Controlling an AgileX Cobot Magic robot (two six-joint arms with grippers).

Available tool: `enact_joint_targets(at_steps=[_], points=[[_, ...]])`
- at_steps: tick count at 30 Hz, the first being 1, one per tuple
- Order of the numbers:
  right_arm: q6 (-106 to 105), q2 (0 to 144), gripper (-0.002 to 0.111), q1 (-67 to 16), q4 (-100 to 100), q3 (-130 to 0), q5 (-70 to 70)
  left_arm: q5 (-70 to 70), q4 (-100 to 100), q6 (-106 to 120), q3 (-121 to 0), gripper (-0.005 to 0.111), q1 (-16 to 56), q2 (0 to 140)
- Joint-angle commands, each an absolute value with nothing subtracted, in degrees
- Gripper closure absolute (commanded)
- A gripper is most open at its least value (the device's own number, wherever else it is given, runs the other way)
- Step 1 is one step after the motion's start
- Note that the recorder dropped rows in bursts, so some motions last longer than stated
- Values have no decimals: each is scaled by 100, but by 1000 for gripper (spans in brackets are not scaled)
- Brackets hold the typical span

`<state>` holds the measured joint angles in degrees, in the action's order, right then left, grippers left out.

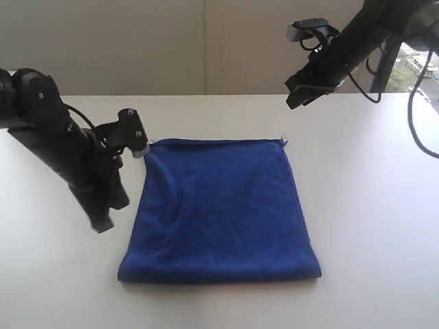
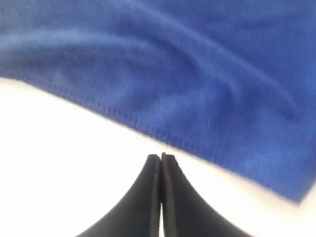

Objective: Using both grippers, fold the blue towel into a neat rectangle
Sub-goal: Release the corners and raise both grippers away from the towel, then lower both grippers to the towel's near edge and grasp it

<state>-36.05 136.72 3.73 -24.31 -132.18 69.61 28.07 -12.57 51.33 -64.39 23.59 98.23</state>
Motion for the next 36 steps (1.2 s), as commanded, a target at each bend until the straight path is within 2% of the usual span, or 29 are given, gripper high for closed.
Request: enact_joint_targets(at_steps=[1,2,3,9,18,26,29,33,36], points=[[-4110,13235,99,330,-3063,-12612,6996,3769,-63,5339,-6427,107,2348,9602],[-4208,13072,108,302,-3021,-12433,6996,3945,-182,5328,-6440,107,2348,9557],[-4335,12884,108,254,-2905,-12192,6996,4112,-382,5286,-6469,107,2348,9522],[-4490,11712,108,-22,-1076,-10801,6996,4326,-1266,5555,-6484,107,2348,9265],[-4737,10507,108,-466,-1468,-8607,6996,4394,-1906,6116,-6458,107,2348,9502],[-6459,10227,108,-1314,-1196,-7048,6242,4902,-2941,7713,-6319,106,2348,10001],[-6771,10227,108,-1382,-1135,-6736,6061,4920,-3058,8294,-6188,96,2348,10024],[-6532,10227,107,-1382,-1449,-6602,5686,4845,-3058,9191,-6068,67,2348,10039],[-6581,10227,94,-1382,-1574,-6559,5674,4497,-3074,9344,-5922,49,2348,10039]])
